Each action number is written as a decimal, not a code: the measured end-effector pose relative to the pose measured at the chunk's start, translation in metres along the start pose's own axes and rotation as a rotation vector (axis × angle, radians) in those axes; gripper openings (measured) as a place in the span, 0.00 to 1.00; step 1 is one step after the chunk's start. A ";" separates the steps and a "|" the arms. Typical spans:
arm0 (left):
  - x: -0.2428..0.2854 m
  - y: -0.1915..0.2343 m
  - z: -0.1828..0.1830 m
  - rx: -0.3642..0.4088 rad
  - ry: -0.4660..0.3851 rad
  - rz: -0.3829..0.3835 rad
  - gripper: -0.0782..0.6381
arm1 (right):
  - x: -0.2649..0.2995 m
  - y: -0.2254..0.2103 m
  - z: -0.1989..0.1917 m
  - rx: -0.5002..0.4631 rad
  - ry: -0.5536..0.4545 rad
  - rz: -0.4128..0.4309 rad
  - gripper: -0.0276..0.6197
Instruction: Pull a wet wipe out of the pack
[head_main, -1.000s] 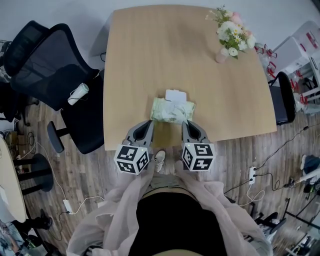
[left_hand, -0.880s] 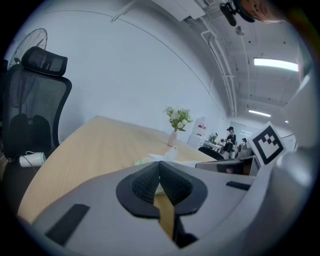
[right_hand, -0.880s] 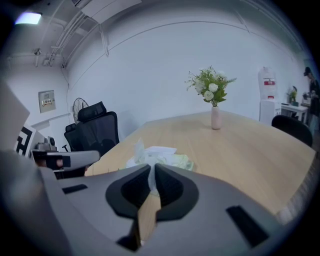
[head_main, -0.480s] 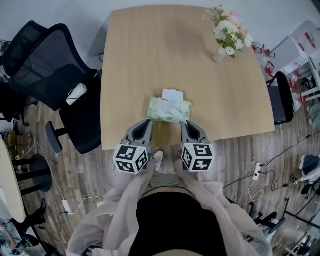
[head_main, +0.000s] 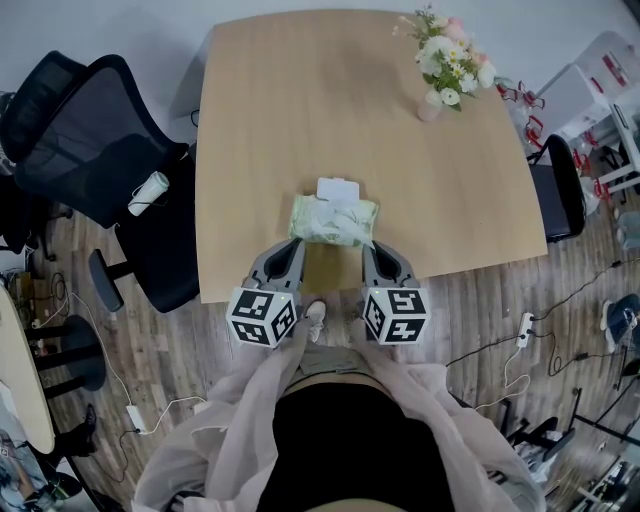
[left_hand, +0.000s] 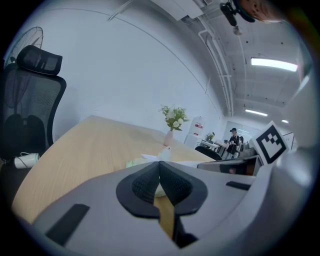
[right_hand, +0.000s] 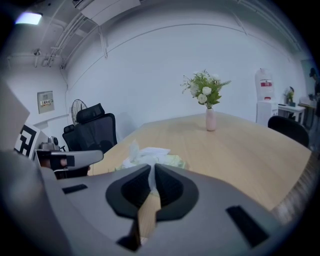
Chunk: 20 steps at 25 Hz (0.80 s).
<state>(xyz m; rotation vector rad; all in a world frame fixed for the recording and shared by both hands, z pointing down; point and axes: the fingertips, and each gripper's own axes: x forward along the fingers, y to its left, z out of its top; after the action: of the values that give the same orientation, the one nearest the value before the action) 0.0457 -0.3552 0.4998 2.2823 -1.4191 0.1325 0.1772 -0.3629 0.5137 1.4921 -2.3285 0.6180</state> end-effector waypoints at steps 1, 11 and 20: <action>0.001 0.000 0.000 0.001 0.001 -0.003 0.12 | 0.000 -0.001 0.000 0.000 -0.001 -0.004 0.07; 0.011 -0.009 0.001 0.010 0.009 -0.031 0.12 | -0.004 -0.008 0.004 0.013 -0.011 -0.018 0.07; 0.017 -0.010 0.003 0.013 0.015 -0.035 0.12 | -0.008 -0.021 0.012 0.022 -0.028 -0.044 0.07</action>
<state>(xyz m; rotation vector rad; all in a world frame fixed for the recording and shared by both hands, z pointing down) 0.0623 -0.3666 0.4994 2.3104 -1.3736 0.1484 0.1993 -0.3703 0.5036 1.5668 -2.3099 0.6167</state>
